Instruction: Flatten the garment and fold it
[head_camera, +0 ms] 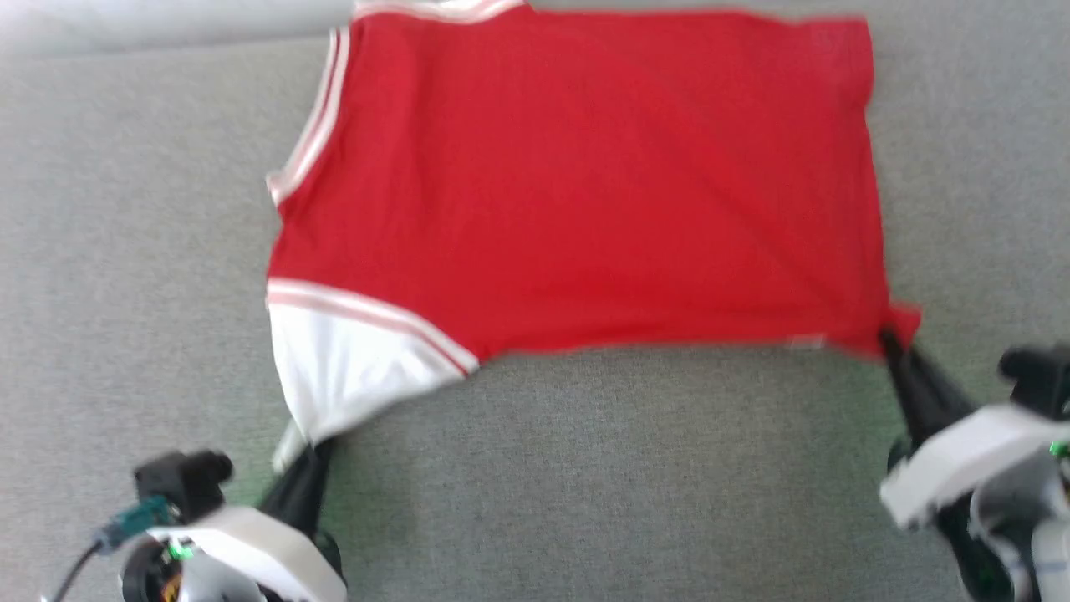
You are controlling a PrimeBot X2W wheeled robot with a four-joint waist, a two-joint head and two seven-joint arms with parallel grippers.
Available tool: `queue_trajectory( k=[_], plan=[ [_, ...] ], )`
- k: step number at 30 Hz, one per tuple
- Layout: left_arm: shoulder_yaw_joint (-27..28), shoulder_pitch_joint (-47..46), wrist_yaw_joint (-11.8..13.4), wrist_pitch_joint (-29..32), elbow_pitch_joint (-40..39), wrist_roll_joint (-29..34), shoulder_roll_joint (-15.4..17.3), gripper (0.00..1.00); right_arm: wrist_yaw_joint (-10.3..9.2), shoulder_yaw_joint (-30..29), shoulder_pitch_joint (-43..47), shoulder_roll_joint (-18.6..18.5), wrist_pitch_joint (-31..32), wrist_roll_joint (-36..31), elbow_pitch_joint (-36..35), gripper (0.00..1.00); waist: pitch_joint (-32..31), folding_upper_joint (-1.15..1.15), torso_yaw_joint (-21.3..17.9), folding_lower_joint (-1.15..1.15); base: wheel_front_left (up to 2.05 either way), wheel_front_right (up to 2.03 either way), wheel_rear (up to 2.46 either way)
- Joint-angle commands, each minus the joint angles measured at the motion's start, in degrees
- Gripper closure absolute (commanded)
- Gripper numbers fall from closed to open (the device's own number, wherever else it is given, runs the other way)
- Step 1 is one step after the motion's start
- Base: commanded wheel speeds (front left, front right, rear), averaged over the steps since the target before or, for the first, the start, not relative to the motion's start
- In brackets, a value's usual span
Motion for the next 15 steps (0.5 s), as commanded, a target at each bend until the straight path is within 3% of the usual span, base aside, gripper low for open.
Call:
queue_trajectory(
  k=[1,9,15],
  plan=[
    [-0.7,1.7,-0.5,2.2,0.2,-1.1,0.7,1.0,-0.05,0.5,2.4,-0.9,1.2,1.2,0.2,1.0,-3.8,0.0,0.8,0.02,0.0,0.0,0.0],
    [-3.0,8.5,-0.2,14.6,-3.5,-8.3,2.7,1.0,-0.05,1.6,12.0,-5.1,12.6,8.0,-1.6,1.0,-8.4,0.0,1.6,0.02,0.0,0.0,0.0],
    [-2.7,14.1,1.1,19.4,-7.6,-12.5,3.9,1.0,-0.05,-0.9,17.9,-5.2,21.3,10.5,-4.2,1.0,-10.5,0.0,2.1,0.02,0.0,0.0,0.0]
  ],
)
